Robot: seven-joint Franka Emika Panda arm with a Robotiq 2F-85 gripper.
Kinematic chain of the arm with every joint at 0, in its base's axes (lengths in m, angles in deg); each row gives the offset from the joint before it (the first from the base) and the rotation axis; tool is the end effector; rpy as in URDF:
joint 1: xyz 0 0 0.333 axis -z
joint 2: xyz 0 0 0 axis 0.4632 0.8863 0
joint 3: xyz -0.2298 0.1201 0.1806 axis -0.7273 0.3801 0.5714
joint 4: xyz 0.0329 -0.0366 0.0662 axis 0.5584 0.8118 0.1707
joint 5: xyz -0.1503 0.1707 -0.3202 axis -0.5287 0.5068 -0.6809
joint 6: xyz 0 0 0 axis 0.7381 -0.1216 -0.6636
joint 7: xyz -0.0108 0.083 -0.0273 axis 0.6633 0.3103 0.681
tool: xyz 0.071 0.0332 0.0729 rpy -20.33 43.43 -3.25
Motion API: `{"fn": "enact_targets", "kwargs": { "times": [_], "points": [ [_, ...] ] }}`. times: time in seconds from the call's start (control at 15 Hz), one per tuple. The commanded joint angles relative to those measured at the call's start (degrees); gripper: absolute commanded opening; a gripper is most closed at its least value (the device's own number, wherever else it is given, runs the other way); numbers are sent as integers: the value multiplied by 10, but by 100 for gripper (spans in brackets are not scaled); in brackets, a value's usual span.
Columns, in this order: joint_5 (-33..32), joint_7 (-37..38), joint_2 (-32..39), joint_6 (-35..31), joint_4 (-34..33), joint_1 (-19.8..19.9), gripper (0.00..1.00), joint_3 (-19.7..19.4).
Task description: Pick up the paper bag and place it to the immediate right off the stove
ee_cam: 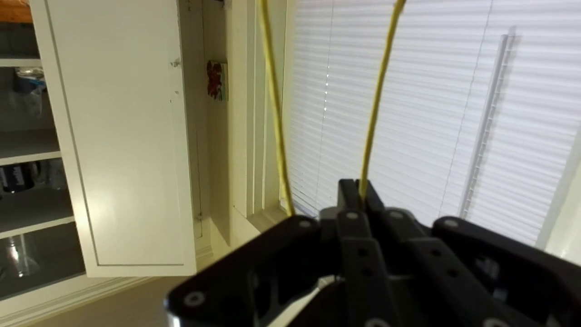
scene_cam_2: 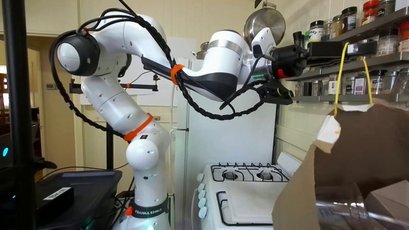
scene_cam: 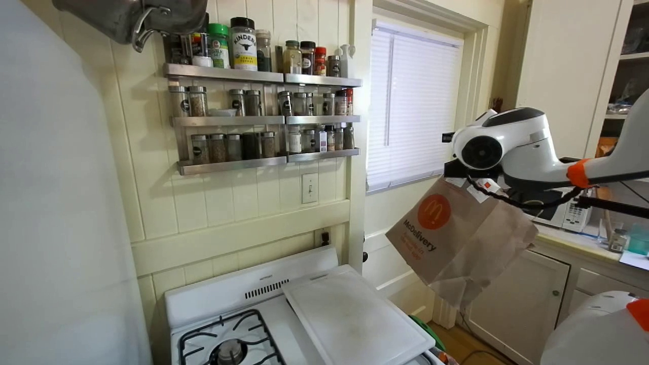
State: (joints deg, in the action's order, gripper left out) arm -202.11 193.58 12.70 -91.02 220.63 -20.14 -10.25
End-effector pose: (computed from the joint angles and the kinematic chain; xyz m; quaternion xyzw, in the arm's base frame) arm 0.3241 -0.2244 0.5980 0.6053 -0.3239 0.6241 0.3731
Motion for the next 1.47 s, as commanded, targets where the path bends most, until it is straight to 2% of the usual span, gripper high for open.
{"fn": "enact_targets", "kwargs": {
  "times": [0.0, 0.2, 0.87, 0.93, 1.0, 1.07, 1.4],
  "points": [
    [-20, 23, -2, 14, 17, -23, 1, -21],
    [-28, 33, 10, 15, 26, -33, 1, -29],
    [-131, 135, 89, 72, 42, -35, 1, -55],
    [-133, 145, 99, 83, 42, -32, 1, -53],
    [-102, 107, 82, 56, 44, -24, 1, -45],
    [-102, 110, 90, 58, 44, -22, 3, -45],
    [-107, 108, 95, 68, 48, -19, 1, -40]
  ]
}}
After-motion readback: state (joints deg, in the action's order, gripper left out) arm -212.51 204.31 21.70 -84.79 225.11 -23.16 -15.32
